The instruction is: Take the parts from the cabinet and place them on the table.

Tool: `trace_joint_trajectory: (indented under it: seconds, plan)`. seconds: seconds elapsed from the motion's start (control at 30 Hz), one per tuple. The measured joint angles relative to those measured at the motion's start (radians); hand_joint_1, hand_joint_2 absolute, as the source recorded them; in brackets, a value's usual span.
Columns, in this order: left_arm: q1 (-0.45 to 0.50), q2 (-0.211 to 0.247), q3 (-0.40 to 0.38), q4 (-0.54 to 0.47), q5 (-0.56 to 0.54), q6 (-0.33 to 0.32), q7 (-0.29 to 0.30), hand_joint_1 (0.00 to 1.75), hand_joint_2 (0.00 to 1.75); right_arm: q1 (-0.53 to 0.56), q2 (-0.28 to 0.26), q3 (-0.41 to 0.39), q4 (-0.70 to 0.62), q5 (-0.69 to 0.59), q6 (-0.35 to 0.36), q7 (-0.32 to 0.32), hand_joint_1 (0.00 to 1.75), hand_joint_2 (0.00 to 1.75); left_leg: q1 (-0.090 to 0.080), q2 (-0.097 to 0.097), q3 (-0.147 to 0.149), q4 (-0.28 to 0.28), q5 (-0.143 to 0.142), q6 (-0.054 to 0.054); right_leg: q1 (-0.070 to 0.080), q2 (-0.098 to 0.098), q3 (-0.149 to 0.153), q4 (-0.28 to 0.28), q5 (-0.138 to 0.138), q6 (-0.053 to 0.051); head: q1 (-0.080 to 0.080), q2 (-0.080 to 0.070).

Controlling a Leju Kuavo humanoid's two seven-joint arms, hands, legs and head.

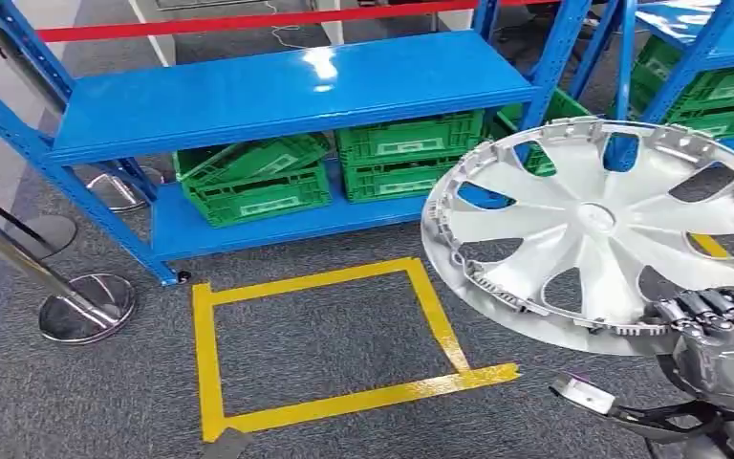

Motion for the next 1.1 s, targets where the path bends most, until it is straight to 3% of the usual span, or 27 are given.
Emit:
trace_joint_trajectory:
  seconds: [0.1, 0.13, 0.17, 0.2, 0.23, 0.3, 0.33, 0.37, 0.43, 0.47, 0.5, 0.53, 0.57, 0.63, 0.67, 0.7, 0.73, 0.8, 0.83, 0.87, 0.9, 0.93, 0.97, 1.0, 1.03, 1.1]
  plan:
    - [0.001, -0.002, 0.000, 0.000, 0.000, 0.001, 0.000, 0.00, 1.75, 0.000, 0.000, 0.000, 0.002, -0.003, 0.000, 0.000, 1.75, 1.75, -0.007, 0.021, -0.004, -0.010, 0.007, 0.002, -0.011, 0.032, -0.015, -0.002, 0.013, 0.019, -0.007, 0.000]
    - [-0.002, -0.002, 0.000, 0.000, 0.000, 0.002, 0.000, 0.00, 1.75, 0.000, 0.000, 0.000, 0.002, -0.004, 0.000, 0.000, 1.75, 1.75, -0.006, 0.035, 0.003, -0.032, 0.008, 0.005, -0.007, 0.043, -0.018, -0.007, 0.019, 0.029, -0.007, 0.000]
    - [-0.005, -0.002, -0.001, 0.000, 0.000, 0.002, 0.000, 0.00, 1.75, 0.001, 0.000, 0.000, 0.003, -0.005, 0.000, 0.001, 1.75, 1.75, 0.005, 0.052, 0.009, -0.053, 0.016, 0.005, -0.009, 0.030, -0.028, 0.003, 0.010, 0.026, -0.005, 0.000]
    - [-0.006, -0.003, -0.002, 0.000, 0.000, 0.002, 0.000, 0.00, 1.75, 0.000, 0.000, 0.000, 0.005, -0.006, 0.000, 0.001, 1.75, 1.75, 0.002, 0.059, 0.009, -0.063, 0.021, 0.011, -0.004, -0.009, -0.045, 0.025, -0.013, 0.029, -0.001, 0.000]
    - [-0.007, -0.004, -0.002, 0.000, 0.000, 0.002, 0.000, 0.00, 1.75, -0.004, 0.000, 0.000, 0.007, -0.007, 0.000, 0.000, 1.75, 1.75, 0.001, 0.071, 0.006, -0.062, 0.024, 0.016, -0.004, -0.030, -0.072, 0.086, -0.051, 0.032, 0.005, 0.000]
    - [-0.003, -0.005, -0.002, 0.000, -0.001, 0.001, 0.000, 0.00, 1.75, -0.003, 0.000, 0.003, 0.010, -0.008, 0.000, 0.000, 1.75, 1.75, -0.002, 0.099, 0.004, -0.061, 0.024, 0.016, -0.005, -0.045, -0.136, 0.240, -0.116, 0.041, 0.008, 0.000]
    - [-0.002, -0.004, -0.002, 0.000, -0.001, 0.001, 0.000, 0.00, 1.75, -0.002, 0.000, 0.003, 0.012, -0.009, 0.000, 0.000, 1.75, 1.75, -0.003, 0.112, 0.002, -0.059, 0.024, 0.016, -0.006, -0.047, -0.154, 0.285, -0.124, 0.046, 0.006, 0.000]
    - [-0.003, -0.004, -0.003, 0.000, -0.001, 0.001, 0.000, 0.00, 1.75, -0.002, 0.000, 0.004, 0.016, -0.010, 0.000, 0.000, 1.75, 1.75, -0.003, 0.123, 0.001, -0.056, 0.024, 0.015, -0.006, -0.049, -0.146, 0.275, -0.109, 0.048, 0.008, 0.000]
    - [-0.005, -0.005, -0.005, 0.000, -0.001, 0.000, 0.000, 0.00, 1.75, -0.001, 0.000, 0.004, 0.022, -0.010, 0.000, 0.005, 1.75, 1.75, -0.001, 0.144, -0.001, -0.048, 0.020, 0.011, -0.008, -0.064, -0.067, 0.139, -0.036, 0.052, 0.008, 0.000]
    - [-0.005, -0.006, -0.008, 0.000, -0.001, -0.001, 0.000, 0.00, 1.75, -0.001, 0.000, 0.004, 0.023, -0.010, 0.000, 0.007, 1.75, 1.75, -0.001, 0.154, -0.001, -0.041, 0.015, 0.003, -0.009, -0.092, -0.009, 0.037, 0.001, 0.054, 0.008, 0.000]
    - [-0.005, -0.004, -0.010, 0.000, -0.001, -0.001, 0.000, 0.00, 1.75, -0.003, 0.000, 0.004, 0.025, -0.011, 0.000, 0.009, 1.75, 1.75, -0.005, 0.161, -0.002, -0.036, 0.011, -0.003, -0.001, -0.132, 0.006, 0.003, -0.026, 0.054, 0.008, 0.000]
    - [-0.005, -0.003, -0.010, 0.000, -0.001, 0.000, 0.000, 0.00, 1.75, -0.004, 0.000, 0.005, 0.025, -0.011, 0.000, 0.010, 1.75, 1.75, -0.013, 0.165, -0.008, -0.022, 0.004, -0.007, -0.003, -0.121, 0.013, -0.002, -0.015, 0.035, 0.009, 0.000]
    - [-0.006, -0.003, -0.011, 0.000, -0.001, 0.000, 0.000, 0.00, 1.75, -0.001, 0.000, 0.005, 0.026, -0.011, 0.000, 0.013, 1.75, 1.75, -0.014, 0.173, -0.008, -0.023, 0.007, -0.011, -0.001, -0.107, 0.007, 0.003, -0.015, 0.023, 0.003, 0.000]
    - [-0.005, -0.003, -0.013, 0.000, 0.000, 0.000, 0.001, 0.00, 1.75, 0.003, 0.000, 0.005, 0.026, -0.010, 0.000, 0.015, 1.75, 1.75, -0.011, 0.189, -0.007, -0.024, 0.010, -0.016, 0.002, -0.091, -0.001, 0.007, -0.010, 0.014, 0.005, 0.000]
    - [-0.005, -0.003, -0.015, 0.000, -0.001, 0.000, 0.001, 0.00, 1.75, 0.004, 0.000, 0.005, 0.027, -0.010, 0.000, 0.015, 1.75, 1.75, -0.009, 0.186, -0.010, -0.018, 0.002, -0.023, -0.003, -0.082, -0.002, 0.003, -0.005, 0.006, 0.004, 0.000]
    - [-0.005, -0.003, -0.015, 0.000, -0.001, 0.000, 0.001, 0.00, 1.75, 0.003, 0.000, 0.005, 0.027, -0.010, 0.000, 0.016, 1.75, 1.75, -0.004, 0.136, -0.016, 0.006, -0.027, -0.030, -0.003, -0.074, -0.005, 0.003, -0.002, 0.001, 0.000, 0.000]
    - [-0.004, -0.003, -0.015, 0.000, -0.001, 0.000, 0.001, 0.00, 1.75, 0.001, 0.000, 0.005, 0.028, -0.009, 0.000, 0.016, 1.75, 1.75, -0.001, 0.109, -0.038, 0.064, -0.070, -0.033, -0.004, -0.065, -0.008, 0.004, 0.001, -0.005, 0.001, 0.000]
    - [-0.001, -0.003, -0.015, 0.000, 0.000, 0.000, 0.001, 0.00, 1.75, 0.001, 0.000, 0.007, 0.028, -0.009, 0.000, 0.020, 1.75, 1.75, 0.000, 0.097, -0.104, 0.226, -0.148, -0.036, 0.000, -0.041, -0.016, 0.004, 0.005, -0.012, 0.000, 0.000]
    - [0.001, -0.003, -0.015, 0.000, 0.000, 0.000, 0.001, 0.00, 1.75, 0.002, 0.000, 0.008, 0.028, -0.007, 0.000, 0.023, 1.75, 1.75, 0.000, 0.097, -0.126, 0.281, -0.164, -0.034, 0.002, -0.030, -0.019, 0.004, 0.007, -0.014, 0.000, 0.000]
    - [0.004, -0.002, -0.015, 0.000, 0.001, 0.000, 0.001, 0.00, 1.75, 0.004, 0.000, 0.008, 0.028, -0.003, 0.000, 0.025, 1.75, 1.75, 0.000, 0.097, -0.128, 0.288, -0.154, -0.030, 0.004, -0.016, -0.020, 0.004, 0.009, -0.014, 0.000, 0.000]
    - [0.005, -0.002, -0.015, 0.000, 0.002, 0.000, -0.001, 0.00, 1.75, 0.007, 0.000, 0.008, 0.028, 0.003, 0.000, 0.028, 1.75, 1.75, -0.002, 0.094, -0.110, 0.250, -0.121, -0.024, 0.007, -0.002, -0.021, 0.004, 0.010, -0.015, 0.000, 0.000]
    - [0.006, -0.002, -0.014, 0.000, 0.003, 0.000, -0.003, 0.00, 1.75, 0.011, 0.000, 0.009, 0.028, 0.011, 0.000, 0.031, 1.75, 1.75, -0.003, 0.086, -0.071, 0.168, -0.071, -0.015, 0.008, 0.012, -0.020, 0.004, 0.012, -0.015, 0.001, 0.000]
    - [0.006, -0.001, -0.014, 0.000, 0.004, 0.000, -0.003, 0.00, 1.75, 0.012, 0.000, 0.011, 0.028, 0.015, 0.000, 0.034, 1.75, 1.75, -0.006, 0.065, -0.030, 0.078, -0.023, -0.004, 0.010, 0.025, -0.019, 0.004, 0.014, -0.014, 0.000, 0.000]
    - [0.008, 0.003, -0.014, 0.000, 0.006, 0.000, -0.003, 0.00, 1.75, 0.013, 0.000, 0.013, 0.028, 0.017, 0.000, 0.035, 1.75, 1.75, -0.008, 0.011, -0.001, 0.006, 0.003, 0.011, 0.006, 0.035, -0.021, 0.003, 0.016, -0.014, 0.001, 0.000]
    - [0.010, 0.009, -0.014, 0.000, 0.010, 0.000, -0.003, 0.00, 1.75, 0.011, 0.002, 0.016, 0.028, 0.022, 0.000, 0.037, 1.75, 1.75, -0.004, -0.019, 0.003, -0.004, -0.003, 0.020, 0.010, 0.045, -0.026, 0.004, 0.021, -0.007, 0.005, 0.000]
    - [0.013, 0.008, -0.014, 0.000, 0.012, -0.001, -0.006, 0.00, 1.75, 0.015, 0.005, 0.023, 0.028, 0.033, 0.000, 0.046, 1.75, 1.75, -0.012, -0.001, 0.003, -0.011, -0.001, 0.021, -0.006, 0.073, -0.039, 0.001, 0.032, 0.009, -0.005, 0.000]
